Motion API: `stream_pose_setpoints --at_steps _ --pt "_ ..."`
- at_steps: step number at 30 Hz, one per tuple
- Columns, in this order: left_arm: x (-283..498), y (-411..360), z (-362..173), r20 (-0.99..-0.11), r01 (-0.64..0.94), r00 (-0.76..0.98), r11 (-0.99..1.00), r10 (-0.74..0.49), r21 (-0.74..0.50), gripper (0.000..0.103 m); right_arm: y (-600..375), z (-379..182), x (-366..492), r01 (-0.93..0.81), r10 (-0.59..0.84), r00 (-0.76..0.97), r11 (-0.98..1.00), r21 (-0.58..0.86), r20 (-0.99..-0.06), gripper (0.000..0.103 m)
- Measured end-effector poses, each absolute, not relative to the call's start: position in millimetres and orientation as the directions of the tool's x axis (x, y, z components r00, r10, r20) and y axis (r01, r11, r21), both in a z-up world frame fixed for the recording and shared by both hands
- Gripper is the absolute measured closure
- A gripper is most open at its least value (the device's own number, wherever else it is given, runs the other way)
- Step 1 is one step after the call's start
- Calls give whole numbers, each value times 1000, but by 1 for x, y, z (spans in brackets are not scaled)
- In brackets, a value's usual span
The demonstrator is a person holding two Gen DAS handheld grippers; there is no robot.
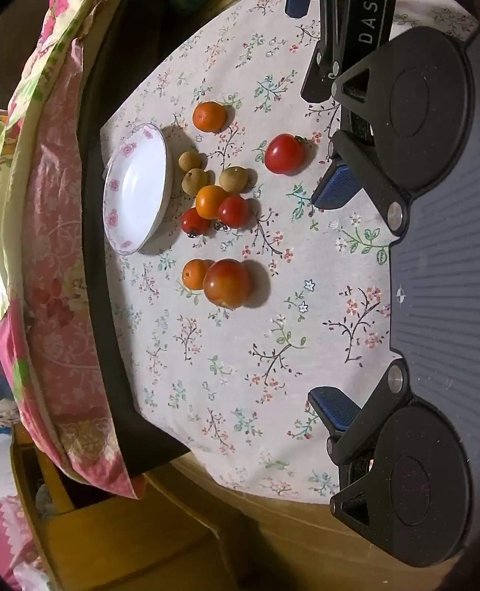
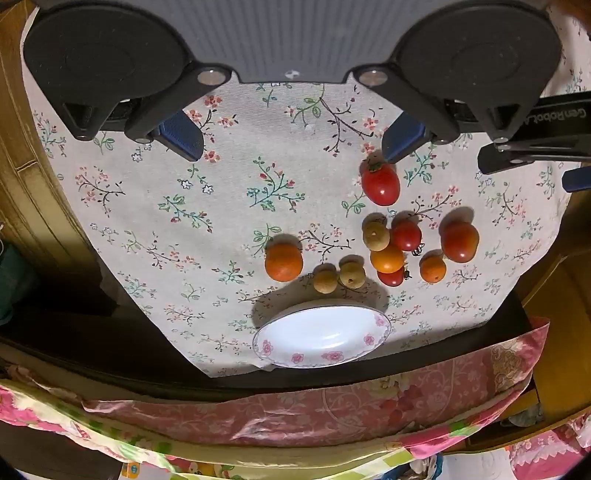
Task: Organize fruits
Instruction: 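Grasp the red cherry tomato with the right tool while the left tool approaches the large tomato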
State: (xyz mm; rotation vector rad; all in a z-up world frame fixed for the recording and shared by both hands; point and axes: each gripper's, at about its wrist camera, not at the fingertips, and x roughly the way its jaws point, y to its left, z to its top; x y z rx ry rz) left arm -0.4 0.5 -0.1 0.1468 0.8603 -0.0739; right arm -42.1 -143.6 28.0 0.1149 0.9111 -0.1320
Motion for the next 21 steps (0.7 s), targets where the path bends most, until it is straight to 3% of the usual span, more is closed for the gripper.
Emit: stream_pose_setpoints --at_steps 21 --pt "1 5 -9 -784 108 621 989 12 100 0 -134 22 -39 111 -30 603 993 46 -798 7"
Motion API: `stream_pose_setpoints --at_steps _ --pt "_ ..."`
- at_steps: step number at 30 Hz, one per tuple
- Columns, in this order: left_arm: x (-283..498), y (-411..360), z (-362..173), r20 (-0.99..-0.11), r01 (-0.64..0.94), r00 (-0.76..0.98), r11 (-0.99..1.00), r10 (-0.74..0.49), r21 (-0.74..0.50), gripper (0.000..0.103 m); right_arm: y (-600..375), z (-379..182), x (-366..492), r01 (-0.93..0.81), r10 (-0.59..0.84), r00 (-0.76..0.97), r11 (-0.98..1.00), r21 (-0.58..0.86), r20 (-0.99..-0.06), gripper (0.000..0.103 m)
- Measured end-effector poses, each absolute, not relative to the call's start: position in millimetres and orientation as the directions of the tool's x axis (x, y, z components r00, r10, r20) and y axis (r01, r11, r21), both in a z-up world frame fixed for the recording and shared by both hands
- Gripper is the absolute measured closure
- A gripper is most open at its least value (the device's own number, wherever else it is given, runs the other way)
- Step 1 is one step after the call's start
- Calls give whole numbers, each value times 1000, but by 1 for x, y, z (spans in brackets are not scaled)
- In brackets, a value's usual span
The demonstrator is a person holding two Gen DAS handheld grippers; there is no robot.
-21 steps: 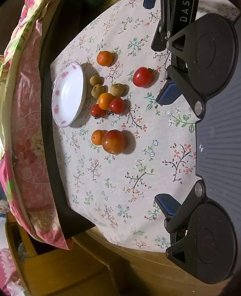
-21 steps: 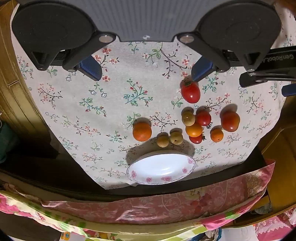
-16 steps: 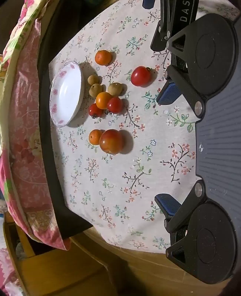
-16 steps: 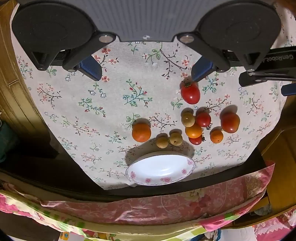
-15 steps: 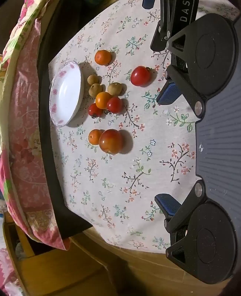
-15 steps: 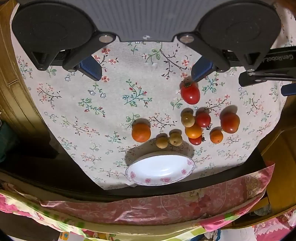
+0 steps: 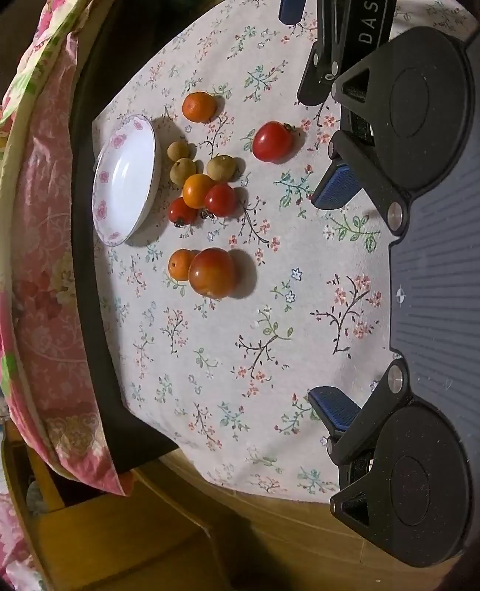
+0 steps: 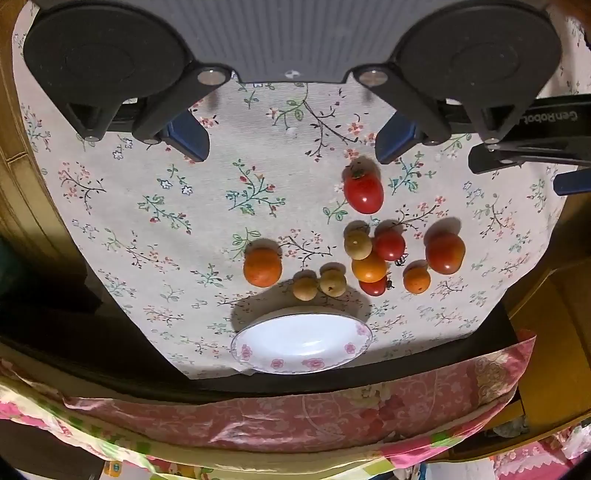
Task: Organize fruits
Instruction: 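Grasp the red cherry tomato with the right tool while the left tool approaches the large tomato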
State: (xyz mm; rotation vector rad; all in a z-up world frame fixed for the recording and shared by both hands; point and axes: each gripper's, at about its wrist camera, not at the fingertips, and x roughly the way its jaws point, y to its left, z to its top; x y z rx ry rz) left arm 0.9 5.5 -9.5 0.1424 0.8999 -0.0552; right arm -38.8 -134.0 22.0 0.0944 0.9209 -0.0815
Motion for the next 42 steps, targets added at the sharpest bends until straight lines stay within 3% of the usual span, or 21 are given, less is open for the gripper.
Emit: stream_pose_setpoints --at_steps 7,25,30,40,42 --pt "1 8 -10 -787 105 617 990 9 94 0 -132 20 -37 100 -24 598 994 45 -801 8" --pt "7 12 -7 -774 103 633 991 -1 83 0 -125 19 -15 19 56 599 996 84 -799 27" --pt "9 13 -11 -777 105 630 990 9 96 0 -115 18 -5 -56 91 597 996 71 -797 43" --pt "16 13 -18 -784 115 621 989 0 91 0 -111 5 11 -120 152 551 988 102 -820 57" --pt "17 12 -20 -783 121 622 988 -2 93 0 -110 1 13 -131 156 536 986 101 -829 64"
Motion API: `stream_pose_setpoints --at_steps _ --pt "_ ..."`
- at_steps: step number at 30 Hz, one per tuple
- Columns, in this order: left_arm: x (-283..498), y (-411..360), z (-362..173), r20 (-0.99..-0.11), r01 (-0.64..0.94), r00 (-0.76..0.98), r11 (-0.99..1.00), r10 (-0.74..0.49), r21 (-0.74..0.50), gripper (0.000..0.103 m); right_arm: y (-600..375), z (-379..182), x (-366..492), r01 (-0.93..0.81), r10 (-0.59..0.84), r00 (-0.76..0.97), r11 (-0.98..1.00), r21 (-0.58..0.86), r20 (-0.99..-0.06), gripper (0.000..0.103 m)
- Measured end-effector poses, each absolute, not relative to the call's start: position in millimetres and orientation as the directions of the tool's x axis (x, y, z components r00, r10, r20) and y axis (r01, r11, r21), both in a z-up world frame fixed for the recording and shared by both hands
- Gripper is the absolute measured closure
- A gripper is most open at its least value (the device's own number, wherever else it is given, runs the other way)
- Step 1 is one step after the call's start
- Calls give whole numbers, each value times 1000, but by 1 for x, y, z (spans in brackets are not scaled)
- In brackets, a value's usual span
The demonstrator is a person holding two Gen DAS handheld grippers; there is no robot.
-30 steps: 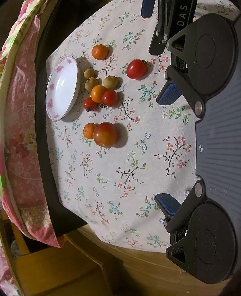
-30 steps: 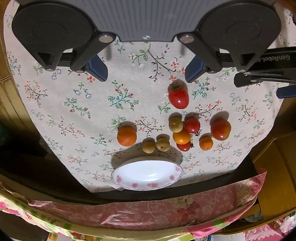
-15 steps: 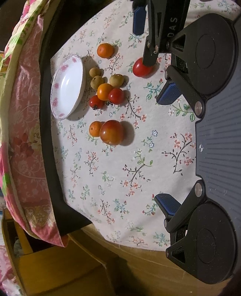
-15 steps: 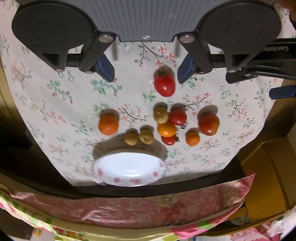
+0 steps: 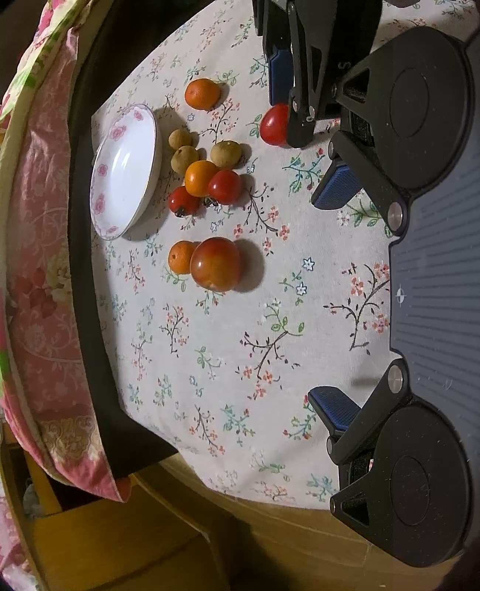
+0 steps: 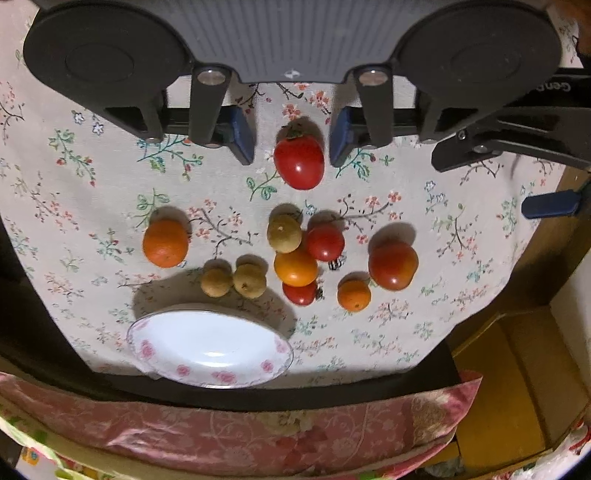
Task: Organize fruits
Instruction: 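Grasp the red cherry tomato with the right tool while the left tool approaches the large tomato, then close the left tool on the large red tomato while the right tool holds the cherry tomato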
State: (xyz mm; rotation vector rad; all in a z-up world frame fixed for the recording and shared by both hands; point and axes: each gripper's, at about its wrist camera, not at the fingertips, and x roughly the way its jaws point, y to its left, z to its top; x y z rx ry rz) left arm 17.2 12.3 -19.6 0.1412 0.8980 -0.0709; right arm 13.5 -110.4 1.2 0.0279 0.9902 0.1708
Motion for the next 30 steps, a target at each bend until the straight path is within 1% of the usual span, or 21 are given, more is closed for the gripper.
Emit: stream_pose_setpoints --at_steps 2,3,4,9,12,14,18,21,24,25,26,29,30 --pt "19 11 -21 -780 125 625 987 1 101 1 -108 0 13 -143 151 539 986 87 -829 68" --pt "20 11 -21 -778 128 629 987 -1 102 1 -107 0 13 -153 147 540 985 75 -829 73" --pt "21 11 -22 -777 127 630 986 0 104 1 -106 0 13 -159 144 541 985 67 -828 74" --pt "31 14 -20 -770 131 638 989 -26 74 2 -111 2 15 -166 161 537 983 84 -828 74" --pt "40 12 -18 -766 150 640 987 -57 52 8 -119 5 16 -140 164 546 985 104 -822 74" --pt "48 6 -17 -763 180 643 982 -66 66 12 -126 8 17 -118 172 550 985 129 -817 74" --pt "64 -1 -18 -752 226 656 968 -69 109 13 -136 9 19 -82 191 548 981 175 -814 74" --pt "75 -1 -22 -755 268 648 958 -100 103 13 -140 8 20 -68 213 539 975 210 -815 74" --pt "87 -1 -30 -765 268 637 957 -90 112 13 -141 9 22 -65 228 535 971 230 -813 74" --pt "91 -1 -32 -770 269 632 956 -87 113 16 -141 9 23 -66 235 534 969 237 -812 74" --pt "94 -1 -35 -775 270 626 957 -89 108 21 -140 8 23 -68 238 532 968 240 -813 74" --pt "101 3 -37 -790 258 602 964 -116 55 30 -139 6 25 -69 234 529 970 234 -816 74" --pt "103 3 -38 -792 252 598 967 -122 41 31 -139 6 26 -68 237 526 969 237 -817 74"
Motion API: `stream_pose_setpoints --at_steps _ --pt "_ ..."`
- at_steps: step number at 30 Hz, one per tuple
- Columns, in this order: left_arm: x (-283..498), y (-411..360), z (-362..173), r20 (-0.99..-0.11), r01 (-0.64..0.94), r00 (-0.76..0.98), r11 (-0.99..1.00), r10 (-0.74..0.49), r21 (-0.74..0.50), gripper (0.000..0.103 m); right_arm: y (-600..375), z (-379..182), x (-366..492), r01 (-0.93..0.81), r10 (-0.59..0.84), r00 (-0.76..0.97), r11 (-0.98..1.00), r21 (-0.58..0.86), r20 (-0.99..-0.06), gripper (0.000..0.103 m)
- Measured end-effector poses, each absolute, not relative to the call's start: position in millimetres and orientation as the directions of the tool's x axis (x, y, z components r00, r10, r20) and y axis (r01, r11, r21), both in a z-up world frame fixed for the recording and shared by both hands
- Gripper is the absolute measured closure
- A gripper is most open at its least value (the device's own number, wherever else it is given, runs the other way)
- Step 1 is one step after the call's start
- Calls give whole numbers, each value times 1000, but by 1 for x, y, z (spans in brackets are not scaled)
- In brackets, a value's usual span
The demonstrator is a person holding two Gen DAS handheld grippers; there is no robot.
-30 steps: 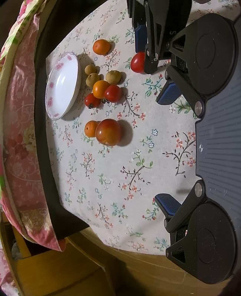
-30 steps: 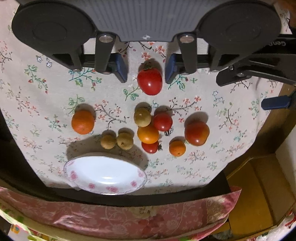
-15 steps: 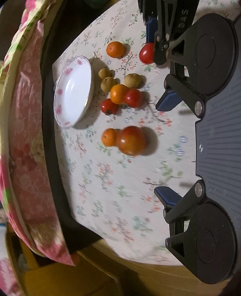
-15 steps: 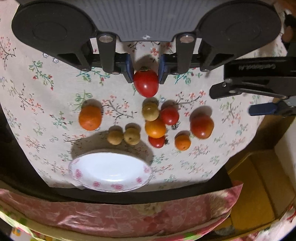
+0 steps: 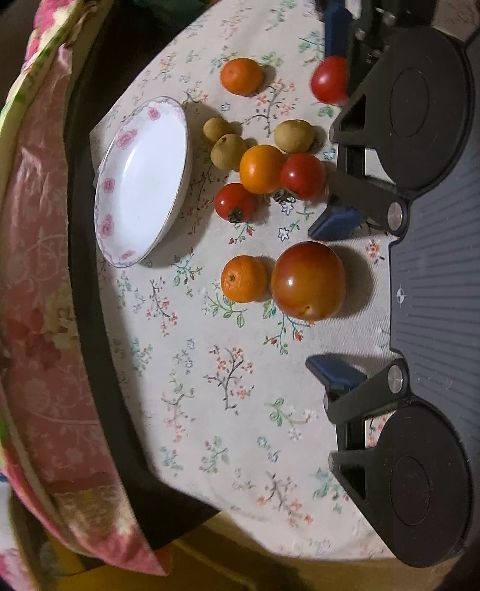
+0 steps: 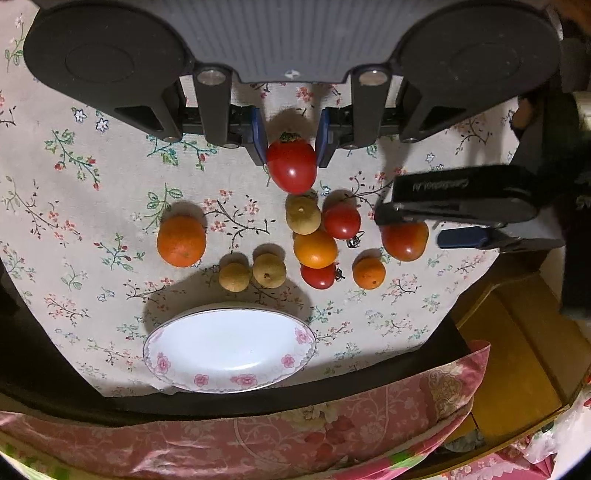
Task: Organize fruits
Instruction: 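Close the left tool on the large red tomato while the right tool holds the cherry tomato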
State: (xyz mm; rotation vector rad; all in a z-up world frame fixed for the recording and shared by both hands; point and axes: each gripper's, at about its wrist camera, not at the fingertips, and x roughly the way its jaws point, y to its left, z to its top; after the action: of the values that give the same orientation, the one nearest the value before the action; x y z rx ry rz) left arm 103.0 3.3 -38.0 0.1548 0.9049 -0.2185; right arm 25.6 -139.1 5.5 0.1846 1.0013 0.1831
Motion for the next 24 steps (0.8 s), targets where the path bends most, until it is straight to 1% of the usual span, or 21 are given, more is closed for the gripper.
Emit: stream_pose_setpoints --at_steps 3,5,9,10,19,24 --pt "105 3 -38 -788 239 604 970 -120 35 34 -141 3 27 -61 240 520 968 244 -820 74" --pt "105 3 -36 -789 241 600 970 -132 20 40 -142 1 27 -57 239 517 968 246 -822 74" --pt "103 -1 -35 -791 256 596 966 -137 25 47 -143 0 28 -54 239 515 968 247 -823 74" --pt "101 -1 -35 -794 260 592 965 -143 20 51 -143 0 28 -54 238 516 968 245 -823 74" --pt "79 7 -27 -821 259 545 965 -171 -29 52 -142 0 23 -67 231 513 971 230 -827 74" --pt "53 1 -27 -838 308 512 951 -187 -24 51 -141 0 16 -92 218 517 976 200 -828 74"
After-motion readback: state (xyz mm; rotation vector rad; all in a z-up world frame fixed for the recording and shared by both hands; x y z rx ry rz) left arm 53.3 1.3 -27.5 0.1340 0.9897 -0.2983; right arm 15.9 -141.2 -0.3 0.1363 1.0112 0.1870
